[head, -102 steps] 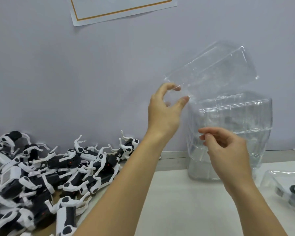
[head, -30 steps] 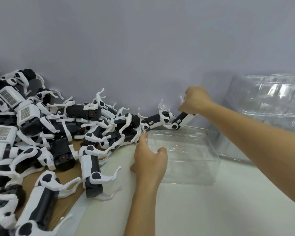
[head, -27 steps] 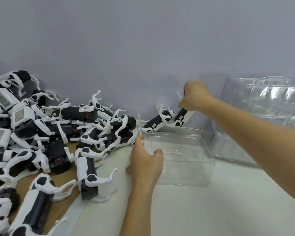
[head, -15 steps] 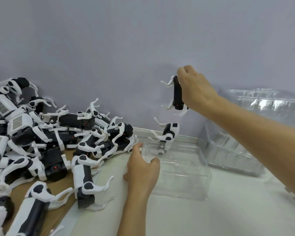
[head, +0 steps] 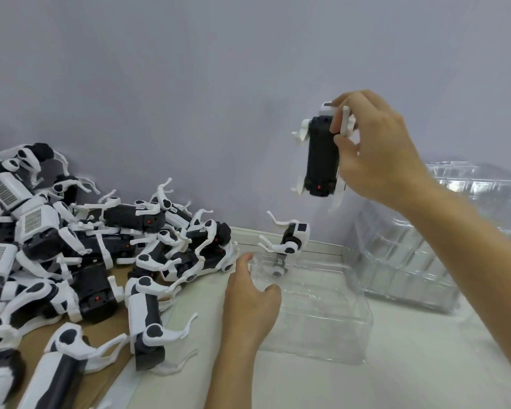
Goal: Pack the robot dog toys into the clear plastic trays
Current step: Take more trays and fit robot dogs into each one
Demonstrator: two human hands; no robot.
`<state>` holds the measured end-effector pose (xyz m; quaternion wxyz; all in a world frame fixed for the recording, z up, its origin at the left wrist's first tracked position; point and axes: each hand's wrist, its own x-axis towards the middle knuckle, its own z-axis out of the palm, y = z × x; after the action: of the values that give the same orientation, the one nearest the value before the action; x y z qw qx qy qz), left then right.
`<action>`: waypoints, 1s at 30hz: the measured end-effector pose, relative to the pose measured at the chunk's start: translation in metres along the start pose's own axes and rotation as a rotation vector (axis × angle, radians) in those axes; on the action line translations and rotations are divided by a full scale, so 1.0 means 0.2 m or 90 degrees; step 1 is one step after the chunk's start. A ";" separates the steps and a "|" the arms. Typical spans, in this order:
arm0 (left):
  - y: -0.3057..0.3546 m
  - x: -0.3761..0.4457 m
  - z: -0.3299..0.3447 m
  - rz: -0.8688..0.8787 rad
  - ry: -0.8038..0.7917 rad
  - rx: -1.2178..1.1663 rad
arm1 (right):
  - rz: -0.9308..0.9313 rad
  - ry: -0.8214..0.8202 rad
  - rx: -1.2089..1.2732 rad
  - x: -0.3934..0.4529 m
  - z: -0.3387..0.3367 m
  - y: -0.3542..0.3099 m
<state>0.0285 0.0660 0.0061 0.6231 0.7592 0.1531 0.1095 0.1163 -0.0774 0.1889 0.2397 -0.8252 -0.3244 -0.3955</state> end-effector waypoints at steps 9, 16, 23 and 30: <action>0.00 0.00 0.00 0.005 -0.010 0.005 | 0.034 -0.268 -0.004 -0.10 0.16 0.08; 0.00 0.01 -0.01 0.010 0.009 -0.009 | 0.057 -0.059 0.067 -0.15 0.18 0.09; 0.10 -0.03 -0.05 0.155 0.133 -0.114 | 0.137 -0.022 0.210 -0.30 0.04 -0.01; 0.22 -0.06 -0.11 0.292 -0.093 -0.204 | 0.088 -0.005 0.307 -0.41 0.05 -0.21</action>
<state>0.0145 0.0745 0.0545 0.7034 0.6718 -0.0874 0.2153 0.0507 -0.0708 0.1226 0.4547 -0.7662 -0.3528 -0.2859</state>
